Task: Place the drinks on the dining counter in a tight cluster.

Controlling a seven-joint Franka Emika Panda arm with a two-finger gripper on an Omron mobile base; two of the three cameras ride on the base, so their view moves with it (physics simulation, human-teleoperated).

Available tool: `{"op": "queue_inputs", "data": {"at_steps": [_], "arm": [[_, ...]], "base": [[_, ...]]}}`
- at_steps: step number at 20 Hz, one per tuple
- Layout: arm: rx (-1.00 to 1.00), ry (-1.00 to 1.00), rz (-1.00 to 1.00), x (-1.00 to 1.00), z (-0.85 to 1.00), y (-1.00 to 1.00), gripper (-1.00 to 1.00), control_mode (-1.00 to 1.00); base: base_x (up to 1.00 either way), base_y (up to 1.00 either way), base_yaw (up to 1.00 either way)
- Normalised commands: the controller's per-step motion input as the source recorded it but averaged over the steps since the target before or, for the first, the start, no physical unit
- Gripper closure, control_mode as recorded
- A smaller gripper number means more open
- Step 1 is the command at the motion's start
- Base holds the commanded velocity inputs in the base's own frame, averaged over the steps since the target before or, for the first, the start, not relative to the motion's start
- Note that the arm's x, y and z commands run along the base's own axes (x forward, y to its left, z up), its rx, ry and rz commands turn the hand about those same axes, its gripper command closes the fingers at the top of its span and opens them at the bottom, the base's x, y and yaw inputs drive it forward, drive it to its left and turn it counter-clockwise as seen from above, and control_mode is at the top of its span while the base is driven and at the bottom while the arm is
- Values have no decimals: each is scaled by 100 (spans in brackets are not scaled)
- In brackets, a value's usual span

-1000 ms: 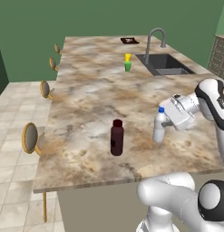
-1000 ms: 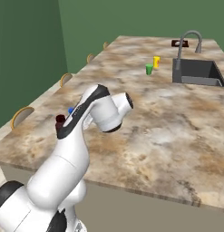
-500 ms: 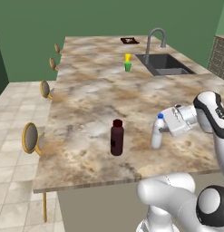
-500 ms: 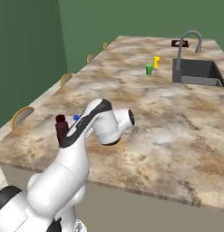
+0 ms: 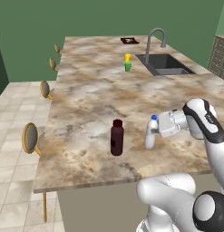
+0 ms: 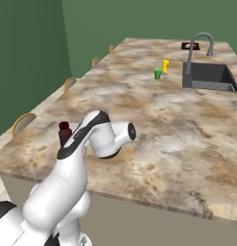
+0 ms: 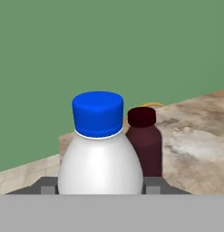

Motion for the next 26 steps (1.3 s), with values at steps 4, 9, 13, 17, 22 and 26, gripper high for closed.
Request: {"op": "queue_inputs", "data": {"at_steps": [4,9,13,17,22,26], "arm": [[0,-1,0,0,-14,5,100,-100],[-4,-2,0,5,-3,9,100,-100],[-4,0,0,20,0,14,100,-100],[-2,0,0,18,0,17,100,-100],[-1,0,0,12,-3,11,100,-100],[0,0,0,0,-21,2,100,-100]], "base": [[0,0,0],[0,0,0],[0,0,0],[0,0,0],[0,0,0],[0,0,0]]}}
